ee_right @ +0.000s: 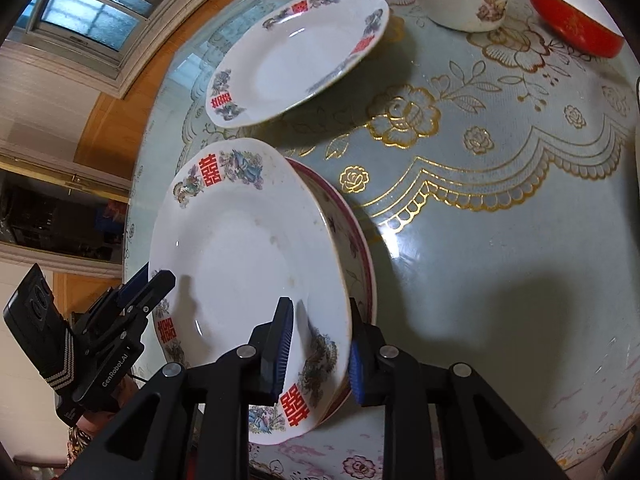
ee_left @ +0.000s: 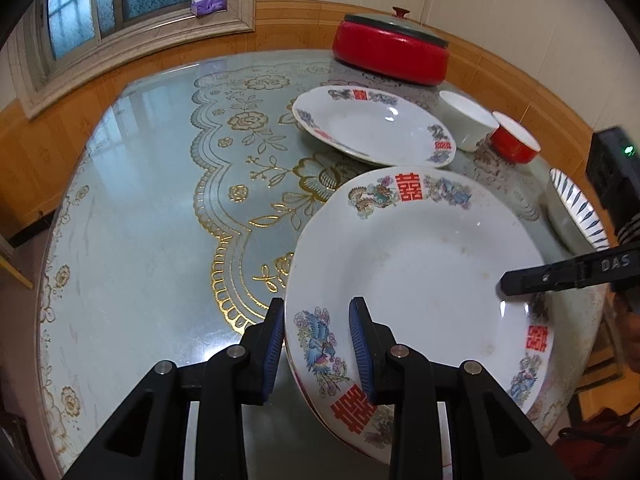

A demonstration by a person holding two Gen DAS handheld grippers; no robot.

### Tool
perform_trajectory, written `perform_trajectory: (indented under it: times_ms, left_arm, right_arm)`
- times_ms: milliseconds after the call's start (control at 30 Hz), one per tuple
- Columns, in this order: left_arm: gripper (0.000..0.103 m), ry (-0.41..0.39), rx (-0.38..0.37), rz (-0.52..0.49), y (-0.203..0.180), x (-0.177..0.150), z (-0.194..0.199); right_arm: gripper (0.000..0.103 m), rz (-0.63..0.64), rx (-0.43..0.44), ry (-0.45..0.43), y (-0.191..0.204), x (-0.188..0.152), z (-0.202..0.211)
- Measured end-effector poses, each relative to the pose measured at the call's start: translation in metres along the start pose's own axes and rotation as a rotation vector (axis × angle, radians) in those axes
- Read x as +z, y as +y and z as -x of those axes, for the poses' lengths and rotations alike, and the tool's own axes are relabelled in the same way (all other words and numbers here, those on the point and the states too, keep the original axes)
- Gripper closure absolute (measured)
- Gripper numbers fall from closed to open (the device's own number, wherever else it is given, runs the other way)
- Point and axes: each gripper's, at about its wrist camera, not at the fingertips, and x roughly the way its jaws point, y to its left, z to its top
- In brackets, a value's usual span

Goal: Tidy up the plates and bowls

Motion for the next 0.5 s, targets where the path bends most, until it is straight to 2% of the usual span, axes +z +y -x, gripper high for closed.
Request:
perform_trajectory:
  times_ms: [200,300,500]
  left_arm:
    - [0.071,-0.003,0.028,0.007,-0.001,-0.002,-0.001]
    - [0.071,-0.027,0.061,-0.024,-0.006,-0.003,0.003]
    - [0.063,-0.038,0.081,-0.058,-0.013,-0.005,0.002]
  right_arm:
    - [0.078,0.0,0.003,0.009,-0.003,-0.002,-0.001]
    - [0.078,0.003,-0.012,0.015,-0.002,0.0,-0.002]
    - [0.078,0.035,-0.045,0.015,0.001,0.0,0.002]
